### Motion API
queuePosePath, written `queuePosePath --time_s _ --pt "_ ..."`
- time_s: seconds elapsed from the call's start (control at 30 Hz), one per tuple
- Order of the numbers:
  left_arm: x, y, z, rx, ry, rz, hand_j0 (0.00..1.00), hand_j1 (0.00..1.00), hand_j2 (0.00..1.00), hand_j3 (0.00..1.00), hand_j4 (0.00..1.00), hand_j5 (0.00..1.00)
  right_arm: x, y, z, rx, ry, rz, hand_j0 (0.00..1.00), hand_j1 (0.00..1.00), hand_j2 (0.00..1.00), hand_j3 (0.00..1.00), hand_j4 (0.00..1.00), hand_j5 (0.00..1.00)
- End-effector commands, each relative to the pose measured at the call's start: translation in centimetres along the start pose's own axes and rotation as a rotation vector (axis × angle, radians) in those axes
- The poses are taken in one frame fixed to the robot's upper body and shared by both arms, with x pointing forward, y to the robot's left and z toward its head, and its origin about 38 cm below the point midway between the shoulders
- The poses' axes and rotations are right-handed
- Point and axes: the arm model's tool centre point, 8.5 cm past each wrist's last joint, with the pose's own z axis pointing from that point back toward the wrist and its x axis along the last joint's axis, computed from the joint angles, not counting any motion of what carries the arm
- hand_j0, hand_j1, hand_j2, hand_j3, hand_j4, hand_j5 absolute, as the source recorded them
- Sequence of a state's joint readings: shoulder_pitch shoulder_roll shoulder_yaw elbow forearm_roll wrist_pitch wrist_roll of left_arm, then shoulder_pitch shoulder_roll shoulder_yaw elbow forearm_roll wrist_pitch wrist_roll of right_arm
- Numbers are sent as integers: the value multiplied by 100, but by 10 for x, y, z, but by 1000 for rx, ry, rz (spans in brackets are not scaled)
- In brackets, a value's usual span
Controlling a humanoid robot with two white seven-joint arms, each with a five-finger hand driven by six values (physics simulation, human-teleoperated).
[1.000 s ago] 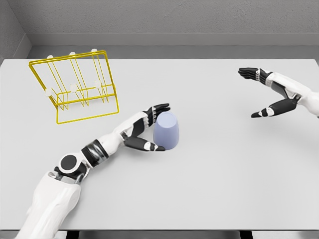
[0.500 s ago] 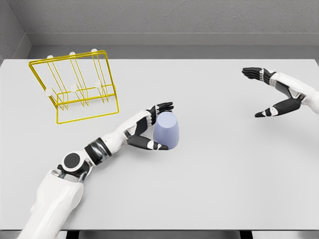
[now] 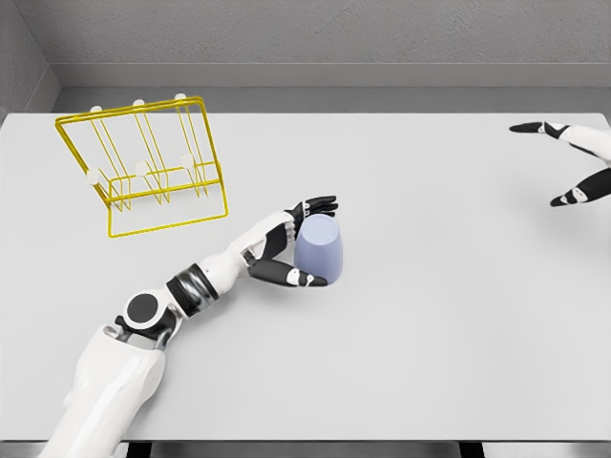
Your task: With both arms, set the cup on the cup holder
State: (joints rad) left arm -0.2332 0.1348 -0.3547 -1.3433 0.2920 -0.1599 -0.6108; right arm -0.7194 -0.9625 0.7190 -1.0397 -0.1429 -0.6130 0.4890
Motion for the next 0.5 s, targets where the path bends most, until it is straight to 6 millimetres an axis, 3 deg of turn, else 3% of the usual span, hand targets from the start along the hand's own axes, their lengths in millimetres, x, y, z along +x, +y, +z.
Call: queuePosePath --time_s 0.0,0.17,0.37,0.47 --pt "1 -1 0 1 -11 3 89 89 89 89 89 89 -1 0 1 4 17 27 100 100 100 100 100 100" --pt "2 -2 -2 0 -22 5 70 70 70 70 70 70 7 -13 -4 14 16 98 100 100 100 100 100 100" --pt "2 -2 -2 0 -23 4 66 66 66 66 66 66 7 -12 -6 17 15 102 100 100 100 100 100 100" --pt "2 -3 -2 0 -25 4 56 56 56 56 56 56 10 -9 -10 23 4 102 100 100 100 100 100 100"
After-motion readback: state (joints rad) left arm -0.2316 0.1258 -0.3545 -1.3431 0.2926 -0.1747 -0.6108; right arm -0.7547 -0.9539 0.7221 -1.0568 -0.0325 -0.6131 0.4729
